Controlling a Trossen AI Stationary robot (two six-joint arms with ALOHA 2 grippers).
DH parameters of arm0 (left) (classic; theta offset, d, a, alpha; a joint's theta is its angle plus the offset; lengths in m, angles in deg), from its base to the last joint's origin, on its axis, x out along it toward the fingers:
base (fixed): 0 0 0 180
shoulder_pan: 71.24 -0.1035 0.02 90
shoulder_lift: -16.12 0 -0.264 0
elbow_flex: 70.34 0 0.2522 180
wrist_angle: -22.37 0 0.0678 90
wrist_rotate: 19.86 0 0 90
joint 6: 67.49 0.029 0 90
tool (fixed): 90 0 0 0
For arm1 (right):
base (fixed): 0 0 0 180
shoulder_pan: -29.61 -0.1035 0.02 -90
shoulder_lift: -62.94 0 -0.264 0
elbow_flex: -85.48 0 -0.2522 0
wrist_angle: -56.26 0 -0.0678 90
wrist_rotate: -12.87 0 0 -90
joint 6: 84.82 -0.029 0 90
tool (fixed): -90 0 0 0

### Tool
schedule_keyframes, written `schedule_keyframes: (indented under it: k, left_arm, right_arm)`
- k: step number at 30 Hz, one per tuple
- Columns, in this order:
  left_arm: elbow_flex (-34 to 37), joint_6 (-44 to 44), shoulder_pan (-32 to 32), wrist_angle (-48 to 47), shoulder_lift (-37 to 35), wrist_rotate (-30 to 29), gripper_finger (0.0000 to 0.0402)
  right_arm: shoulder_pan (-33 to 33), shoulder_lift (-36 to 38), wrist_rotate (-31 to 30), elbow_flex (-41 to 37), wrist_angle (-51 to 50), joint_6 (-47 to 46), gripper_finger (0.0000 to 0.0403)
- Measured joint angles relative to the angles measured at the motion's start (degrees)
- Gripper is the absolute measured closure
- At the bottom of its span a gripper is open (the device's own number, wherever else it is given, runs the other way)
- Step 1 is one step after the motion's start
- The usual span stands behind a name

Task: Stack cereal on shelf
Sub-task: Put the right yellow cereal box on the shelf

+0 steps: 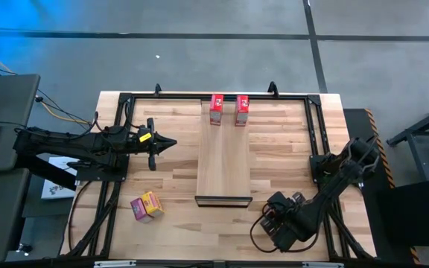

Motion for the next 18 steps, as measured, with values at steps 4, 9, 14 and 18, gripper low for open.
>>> schedule_keyframes:
  k: [4, 9, 14, 18]
  left_arm:
    - [0.0, 0.0, 0.0, 0.0, 0.0, 0.0, 0.0398]
    - [0.0, 0.0, 0.0, 0.0, 0.0, 0.0, 0.0398]
    - [0.0, 0.0, 0.0, 0.0, 0.0, 0.0, 0.0398]
    - [0.0, 0.0, 0.0, 0.4, 0.0, 0.0, 0.0398]
  right_arm:
    - [0.0, 1.0, 1.8, 2.1, -2.6, 2.4, 0.0279]
    - [0.0, 2.1, 4.2, 13.6, -17.7, 4.1, 0.0293]
    - [0.6, 4.0, -9.6, 29.1, -23.0, 7.3, 0.0290]
    - [5.7, 4.3, -22.5, 37.2, -24.4, 12.4, 0.0294]
